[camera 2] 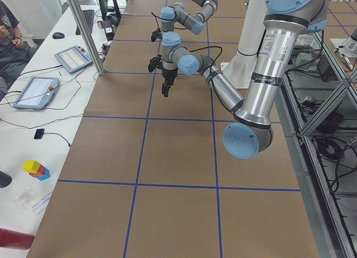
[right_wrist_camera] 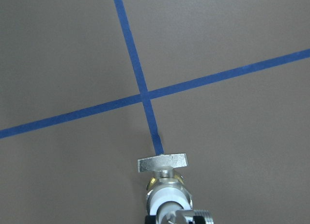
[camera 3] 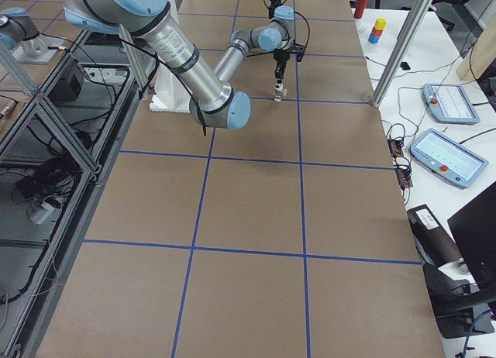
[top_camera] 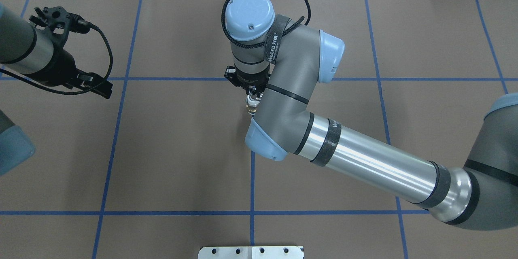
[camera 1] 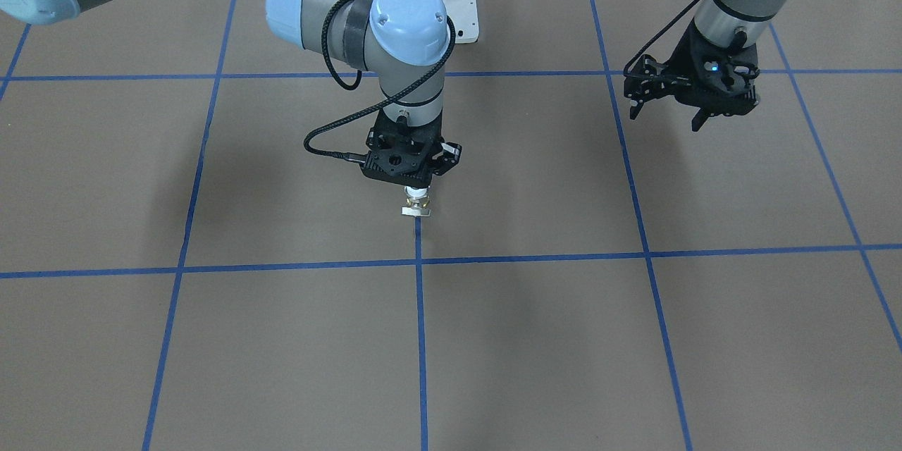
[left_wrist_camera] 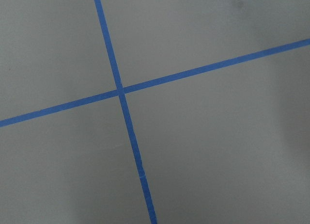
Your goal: Assemble PPR valve and pipe with both arms
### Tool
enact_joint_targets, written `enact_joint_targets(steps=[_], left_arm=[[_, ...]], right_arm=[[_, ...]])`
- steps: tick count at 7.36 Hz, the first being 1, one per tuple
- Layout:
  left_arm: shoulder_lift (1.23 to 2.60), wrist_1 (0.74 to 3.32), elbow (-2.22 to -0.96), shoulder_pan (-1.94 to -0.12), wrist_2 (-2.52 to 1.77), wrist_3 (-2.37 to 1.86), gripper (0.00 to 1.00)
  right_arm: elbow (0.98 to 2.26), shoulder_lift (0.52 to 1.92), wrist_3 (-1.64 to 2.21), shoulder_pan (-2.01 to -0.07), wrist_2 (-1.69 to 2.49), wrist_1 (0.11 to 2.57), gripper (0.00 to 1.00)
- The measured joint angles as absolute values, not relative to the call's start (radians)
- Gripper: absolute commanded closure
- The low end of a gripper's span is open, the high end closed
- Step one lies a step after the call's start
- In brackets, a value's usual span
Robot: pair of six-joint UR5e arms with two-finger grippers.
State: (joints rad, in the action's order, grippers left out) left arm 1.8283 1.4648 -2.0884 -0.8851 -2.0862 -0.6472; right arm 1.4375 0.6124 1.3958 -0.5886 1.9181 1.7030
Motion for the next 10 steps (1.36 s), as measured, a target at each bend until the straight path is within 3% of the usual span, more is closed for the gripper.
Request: enact_joint_targets(steps=[1, 3, 6, 7, 10], left_arm=[[1.828, 1.461, -2.097, -0.885, -2.086, -0.648, 0.01], [1.827, 1.46, -2.104, -0.885, -2.086, -0.649, 0.01], [1.822, 1.458, -2.121, -0.885, -2.095, -0.653, 0.01], [1.82, 1.457, -2.125, -0.885, -2.098, -0.659, 0.01], [1.819, 1.457, -2.129, -0.885, -2.102, -0.665, 0.01]], right_arm=[[1.433, 0.611, 1.398, -0.588, 1.918, 1.703, 0.45], [1.427, 0.609, 1.4, -0.588, 1.918, 1.703, 0.37], [1.427, 0.604, 1.402, -0.589, 1.917, 1.702, 0.33], [1.427, 0.604, 1.402, -0.589, 1.917, 1.703, 0.0], [1.486, 0.615, 1.404, -0.608, 1.929, 1.708, 0.0]])
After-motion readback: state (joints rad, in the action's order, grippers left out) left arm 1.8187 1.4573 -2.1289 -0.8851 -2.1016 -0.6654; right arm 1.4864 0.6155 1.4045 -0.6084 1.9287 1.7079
